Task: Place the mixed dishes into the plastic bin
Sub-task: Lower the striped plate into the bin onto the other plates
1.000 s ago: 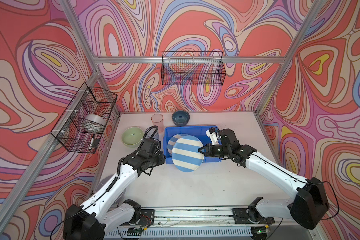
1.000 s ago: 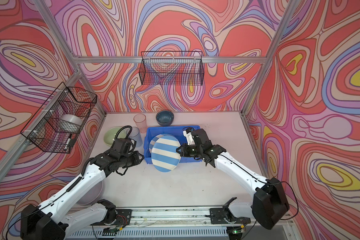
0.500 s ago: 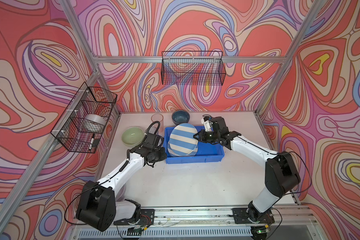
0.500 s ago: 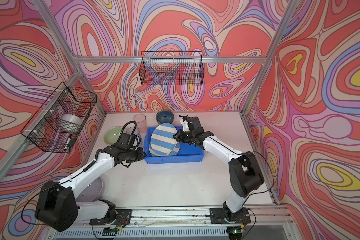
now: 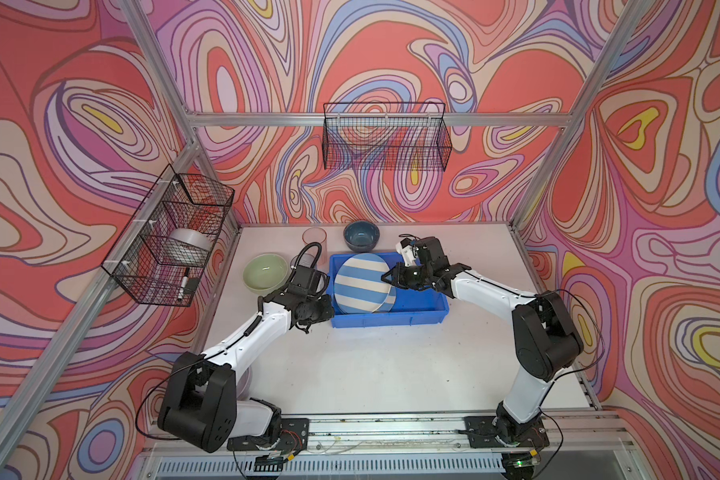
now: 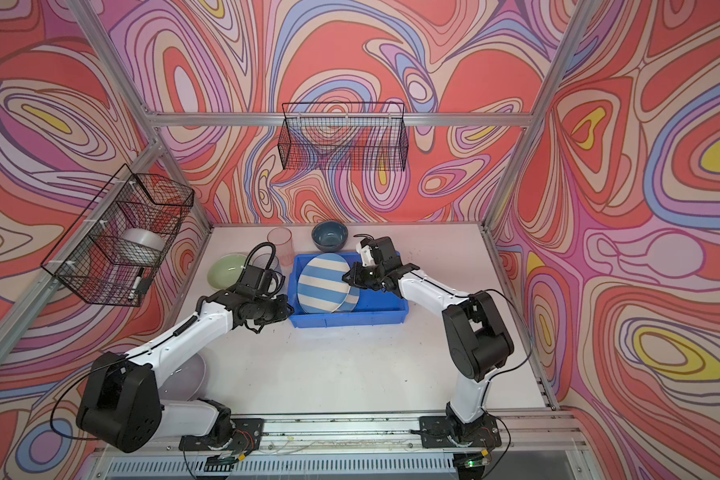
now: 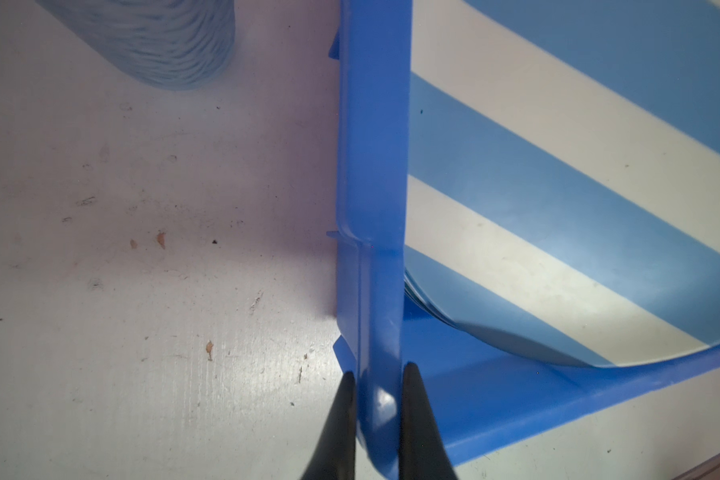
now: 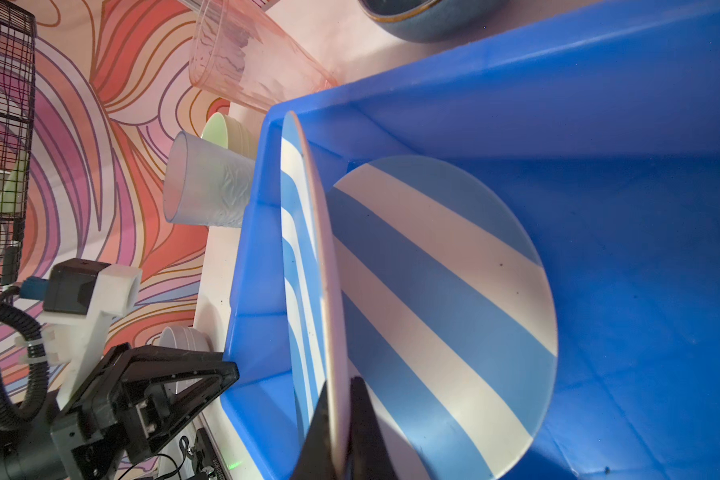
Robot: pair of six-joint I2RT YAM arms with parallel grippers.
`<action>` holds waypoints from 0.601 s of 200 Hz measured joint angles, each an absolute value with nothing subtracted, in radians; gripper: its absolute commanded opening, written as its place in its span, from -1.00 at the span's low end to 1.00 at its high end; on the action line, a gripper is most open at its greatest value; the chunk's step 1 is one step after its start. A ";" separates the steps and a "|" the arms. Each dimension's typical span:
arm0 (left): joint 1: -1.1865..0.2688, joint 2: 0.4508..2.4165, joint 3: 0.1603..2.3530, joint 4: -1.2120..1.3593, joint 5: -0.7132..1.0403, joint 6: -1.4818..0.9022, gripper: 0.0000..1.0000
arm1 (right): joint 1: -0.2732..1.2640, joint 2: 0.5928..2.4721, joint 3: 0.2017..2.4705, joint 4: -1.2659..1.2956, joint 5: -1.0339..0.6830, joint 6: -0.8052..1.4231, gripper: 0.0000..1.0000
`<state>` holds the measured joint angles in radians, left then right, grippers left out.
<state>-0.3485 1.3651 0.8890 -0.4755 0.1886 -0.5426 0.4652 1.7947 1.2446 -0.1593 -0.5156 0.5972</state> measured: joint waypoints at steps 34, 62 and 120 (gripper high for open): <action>-0.347 1.366 0.890 -0.476 0.191 -0.542 -0.78 | 0.464 1.796 1.245 -0.177 -0.511 0.599 -0.55; -0.347 1.368 0.893 -0.477 0.191 -0.542 -0.78 | 0.464 1.798 1.245 -0.226 -0.485 0.580 -0.36; -0.345 1.371 0.897 -0.480 0.191 -0.534 -0.79 | 0.464 1.824 1.311 -0.368 -0.398 0.517 -0.11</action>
<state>-0.3450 1.3708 0.8970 -0.4797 0.1905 -0.5343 0.4641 1.8240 1.3109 -0.3676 -0.3977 0.5167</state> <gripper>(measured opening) 0.110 0.435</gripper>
